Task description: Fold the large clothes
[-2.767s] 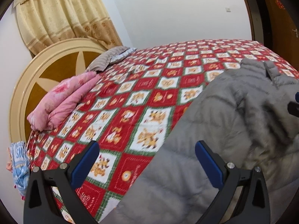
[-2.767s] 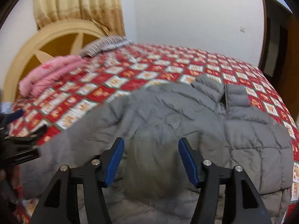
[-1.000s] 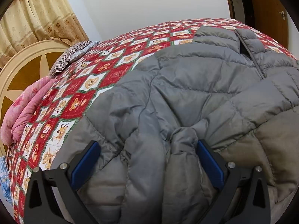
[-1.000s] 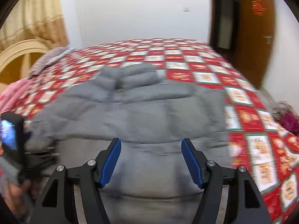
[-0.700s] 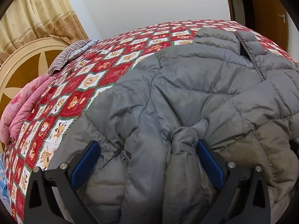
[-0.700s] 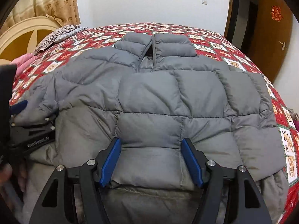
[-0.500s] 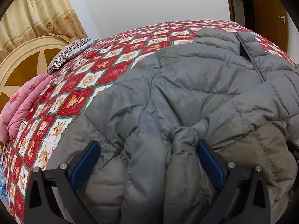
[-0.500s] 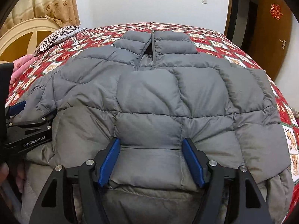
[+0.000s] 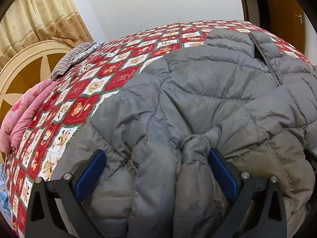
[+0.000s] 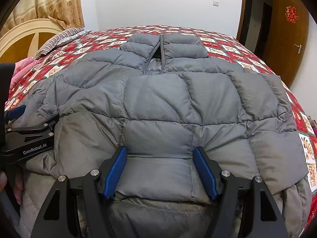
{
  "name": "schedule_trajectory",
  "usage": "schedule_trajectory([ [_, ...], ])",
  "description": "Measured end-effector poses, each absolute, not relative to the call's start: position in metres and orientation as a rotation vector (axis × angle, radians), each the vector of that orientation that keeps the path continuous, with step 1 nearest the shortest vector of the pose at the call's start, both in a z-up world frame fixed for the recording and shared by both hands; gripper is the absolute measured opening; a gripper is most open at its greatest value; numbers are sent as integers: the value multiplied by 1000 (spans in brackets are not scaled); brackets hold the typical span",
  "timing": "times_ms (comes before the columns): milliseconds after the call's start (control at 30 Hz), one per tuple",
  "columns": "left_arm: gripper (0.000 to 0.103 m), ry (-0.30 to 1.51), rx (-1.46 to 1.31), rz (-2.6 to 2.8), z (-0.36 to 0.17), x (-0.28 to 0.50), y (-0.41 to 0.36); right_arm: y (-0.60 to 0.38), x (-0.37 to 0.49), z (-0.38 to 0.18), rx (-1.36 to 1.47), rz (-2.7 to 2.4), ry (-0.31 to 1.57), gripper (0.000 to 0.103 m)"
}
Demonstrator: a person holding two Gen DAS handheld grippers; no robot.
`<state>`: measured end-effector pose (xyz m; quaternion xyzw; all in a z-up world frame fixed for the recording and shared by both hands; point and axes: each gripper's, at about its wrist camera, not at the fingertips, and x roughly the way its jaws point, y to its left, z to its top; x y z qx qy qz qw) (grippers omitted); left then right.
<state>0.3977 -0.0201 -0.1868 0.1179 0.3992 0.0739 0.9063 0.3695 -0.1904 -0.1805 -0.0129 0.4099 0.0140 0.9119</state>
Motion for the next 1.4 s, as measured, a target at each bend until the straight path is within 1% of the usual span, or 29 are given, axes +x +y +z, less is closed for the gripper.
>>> schedule_trajectory([
  [500,103,830,250,154,-181,395,-20,-187,370,-181,-49,11,840,71],
  [667,103,828,230,131,-161,383,-7,-187,370,-181,-52,6,840,72],
  [967,103,739,250,176,-112,342,23,-185,370,-181,-66,-6,839,72],
  [1133,103,737,233,251,-104,288,82,-184,367,-175,-90,-16,847,76],
  [1300,103,808,265,412,-127,235,156,-199,337,-152,10,17,819,76],
  [1400,103,838,260,507,-140,212,188,-198,311,-141,-5,71,806,76],
])
